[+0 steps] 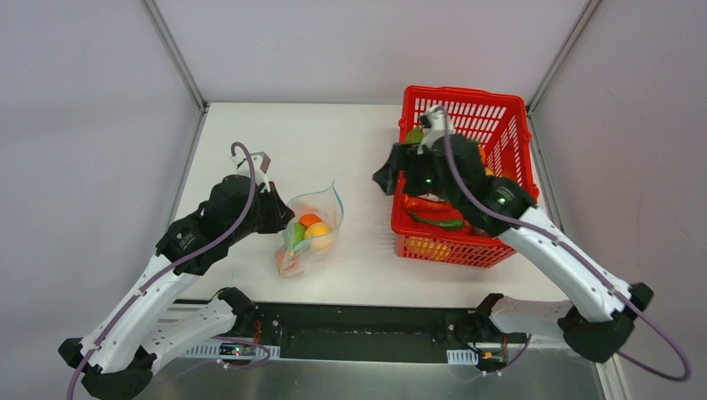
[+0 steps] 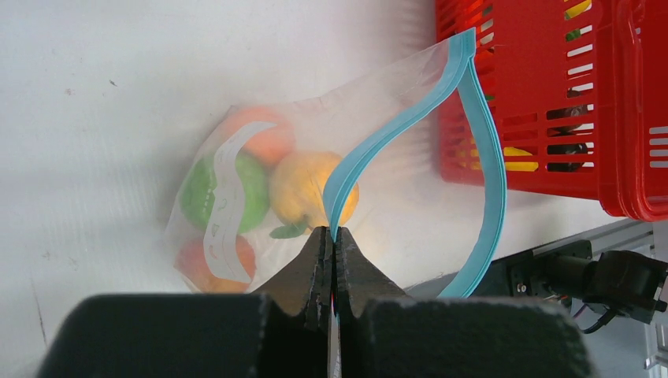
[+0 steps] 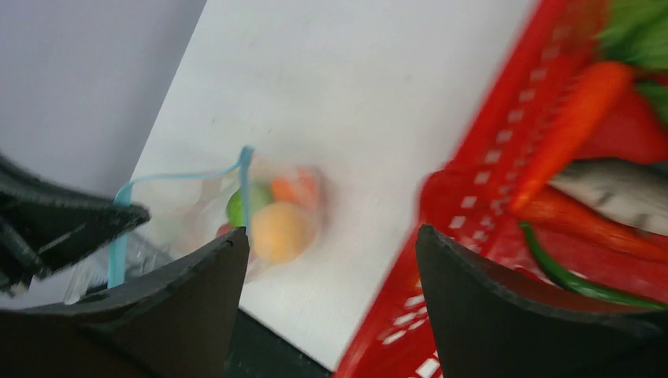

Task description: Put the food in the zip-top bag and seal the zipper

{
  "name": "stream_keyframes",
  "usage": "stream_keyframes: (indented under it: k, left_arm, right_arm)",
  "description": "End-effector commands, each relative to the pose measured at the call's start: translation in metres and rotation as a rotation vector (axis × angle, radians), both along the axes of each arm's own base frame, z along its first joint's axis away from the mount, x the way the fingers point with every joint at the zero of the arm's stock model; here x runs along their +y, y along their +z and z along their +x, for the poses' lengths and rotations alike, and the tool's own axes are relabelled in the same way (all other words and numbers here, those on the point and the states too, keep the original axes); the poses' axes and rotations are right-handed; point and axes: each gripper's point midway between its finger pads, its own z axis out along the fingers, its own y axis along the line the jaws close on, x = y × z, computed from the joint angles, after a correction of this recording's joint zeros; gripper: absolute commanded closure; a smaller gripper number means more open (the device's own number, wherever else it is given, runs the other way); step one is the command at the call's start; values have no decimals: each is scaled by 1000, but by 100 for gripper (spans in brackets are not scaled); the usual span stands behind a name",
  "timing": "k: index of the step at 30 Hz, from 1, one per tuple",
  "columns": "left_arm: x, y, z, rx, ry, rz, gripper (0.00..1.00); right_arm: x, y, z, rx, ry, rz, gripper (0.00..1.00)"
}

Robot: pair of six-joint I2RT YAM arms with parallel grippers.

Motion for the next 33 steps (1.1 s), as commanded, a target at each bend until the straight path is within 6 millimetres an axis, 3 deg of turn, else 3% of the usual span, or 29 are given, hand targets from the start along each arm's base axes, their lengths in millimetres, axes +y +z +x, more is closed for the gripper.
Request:
stream_keyframes:
  k: [1,7,11,14,21,26,33]
  left_arm:
    - [3,4,5,-19,29,-12,100]
    - [3,2,4,-16,26,-10,100]
    - [1,2,5,-13,22,-11,100]
    - [0,1,4,-9,16,-13,100]
    - [-1,1,4,-10,14,-13,100]
    - [2,2,3,-12,13,-4,100]
    - [1,2,3,-13,9,-2,100]
  right_arm:
    - [-82,9,34,-69,-306,-20,21]
    - [-167,-63,47,145,-536,-233,22]
    - [-212,-111,48,290,-665,-363,20]
    - [-241,-134,45,376,-749,-487,19]
    - [-255,-166,43,455,-824,-509,16]
    - [-280,-177,41,422,-971,-536,13]
    - [-293,-203,40,457,-1038,-499,13]
